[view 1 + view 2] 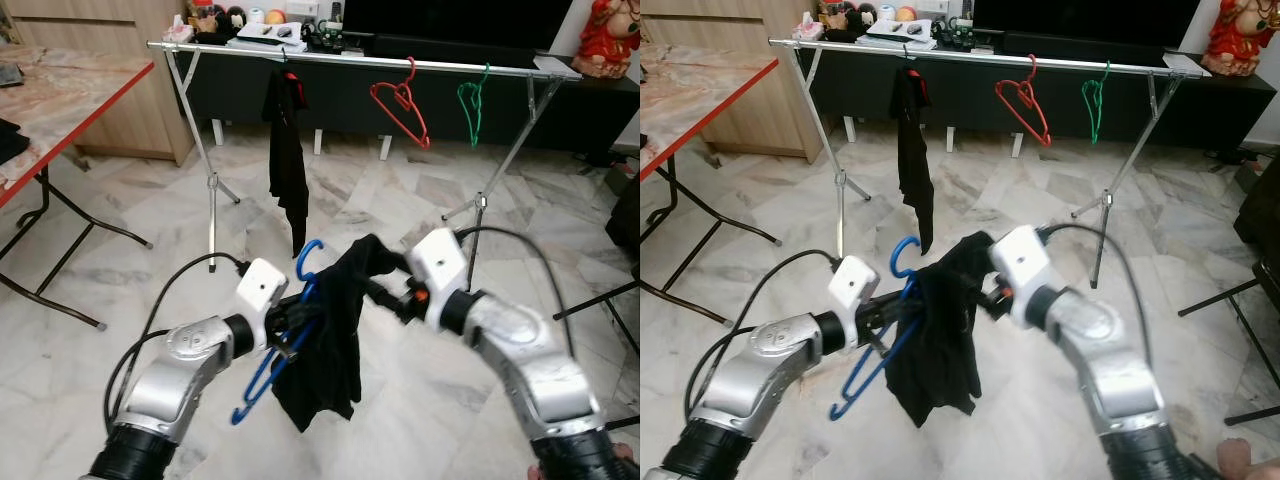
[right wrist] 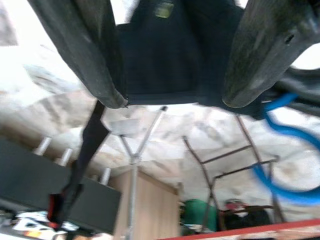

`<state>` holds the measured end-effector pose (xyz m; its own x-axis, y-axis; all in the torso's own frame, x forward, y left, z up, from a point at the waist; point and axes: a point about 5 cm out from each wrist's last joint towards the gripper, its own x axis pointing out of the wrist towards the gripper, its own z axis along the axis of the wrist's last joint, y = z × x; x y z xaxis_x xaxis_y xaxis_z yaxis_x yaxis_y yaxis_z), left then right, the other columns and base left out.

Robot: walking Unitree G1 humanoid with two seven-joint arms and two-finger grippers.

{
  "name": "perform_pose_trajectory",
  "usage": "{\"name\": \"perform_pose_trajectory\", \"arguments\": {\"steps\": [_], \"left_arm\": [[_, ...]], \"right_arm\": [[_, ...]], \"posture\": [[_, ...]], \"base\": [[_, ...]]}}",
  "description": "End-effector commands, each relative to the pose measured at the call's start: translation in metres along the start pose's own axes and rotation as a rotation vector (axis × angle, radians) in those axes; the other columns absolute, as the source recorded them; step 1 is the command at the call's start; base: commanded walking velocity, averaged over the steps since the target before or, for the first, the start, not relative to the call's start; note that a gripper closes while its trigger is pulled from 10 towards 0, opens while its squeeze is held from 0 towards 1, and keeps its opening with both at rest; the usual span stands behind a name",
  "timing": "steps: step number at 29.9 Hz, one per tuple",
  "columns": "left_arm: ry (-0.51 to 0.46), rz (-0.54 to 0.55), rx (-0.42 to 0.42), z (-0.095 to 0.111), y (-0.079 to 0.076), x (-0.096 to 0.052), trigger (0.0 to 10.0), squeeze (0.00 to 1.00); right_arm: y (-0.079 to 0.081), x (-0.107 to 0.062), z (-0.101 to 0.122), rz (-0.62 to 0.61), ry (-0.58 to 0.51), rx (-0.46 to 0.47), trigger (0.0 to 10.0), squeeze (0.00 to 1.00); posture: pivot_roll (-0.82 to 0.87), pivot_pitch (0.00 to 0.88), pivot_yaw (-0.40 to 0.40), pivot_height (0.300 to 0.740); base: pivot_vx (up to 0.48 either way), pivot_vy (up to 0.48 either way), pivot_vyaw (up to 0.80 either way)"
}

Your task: Hang hanger

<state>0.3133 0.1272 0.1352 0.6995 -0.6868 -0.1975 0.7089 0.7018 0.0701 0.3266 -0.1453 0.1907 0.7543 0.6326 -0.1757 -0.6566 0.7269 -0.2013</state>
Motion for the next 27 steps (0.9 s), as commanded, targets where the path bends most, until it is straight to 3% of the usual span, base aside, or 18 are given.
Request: {"name": "perform_pose_trajectory", "arguments": {"steps": [1, 4, 6, 8, 12, 16, 25, 27], "left_arm": [[-0.014, -0.03, 0.063, 0.0, -0.002, -0.002, 10.0, 0.0], [-0.02, -0.059, 0.12, 0.0, -0.003, -0.005, 10.0, 0.0], [-0.039, -0.098, 0.225, 0.002, -0.005, -0.01, 10.0, 0.0], [-0.047, -0.144, 0.271, 0.003, -0.008, -0.012, 10.0, 0.0], [-0.013, -0.268, 0.246, 0.001, -0.013, -0.018, 10.0, 0.0], [-0.001, -0.331, 0.31, 0.001, -0.014, -0.022, 10.0, 0.0], [0.036, -0.456, 0.347, 0.001, -0.016, -0.029, 10.0, 0.0], [0.061, -0.494, 0.352, 0.001, -0.016, -0.032, 10.0, 0.0]], "right_arm": [[-0.005, -0.002, -0.001, 0.013, 0.01, -0.031, 10.0, 0.0], [-0.002, -0.004, -0.002, 0.084, 0.018, -0.071, 10.0, 0.0], [-0.001, -0.004, -0.007, 0.156, 0.046, -0.109, 10.0, 0.0], [-0.001, -0.004, -0.012, 0.198, 0.077, -0.123, 10.0, 0.0], [-0.006, -0.005, -0.027, 0.289, 0.172, -0.187, 10.0, 0.0], [-0.013, -0.004, -0.029, 0.357, 0.201, -0.225, 10.0, 0.0], [-0.005, -0.002, -0.035, 0.584, 0.216, -0.219, 10.0, 0.0], [-0.002, -0.002, -0.037, 0.679, 0.219, -0.213, 10.0, 0.0]], "posture": [[-0.05, 0.133, -0.044, 0.74], [-0.05, 0.133, -0.045, 0.74], [-0.05, 0.132, -0.046, 0.74], [-0.05, 0.131, -0.047, 0.74], [-0.05, 0.129, -0.047, 0.74], [-0.05, 0.132, -0.049, 0.74], [-0.04, 0.143, -0.04, 0.74], [-0.03, 0.149, -0.034, 0.74]], "base": [[0.0, 0.0, 0.0], [0.0, 0.0, 0.0], [0.0, 0.0, 0.0], [0.0, 0.0, 0.0], [0.0, 0.0, 0.0], [0.0, 0.0, 0.0], [0.0, 0.0, 0.0], [0.0, 0.0, 0.0]]}}
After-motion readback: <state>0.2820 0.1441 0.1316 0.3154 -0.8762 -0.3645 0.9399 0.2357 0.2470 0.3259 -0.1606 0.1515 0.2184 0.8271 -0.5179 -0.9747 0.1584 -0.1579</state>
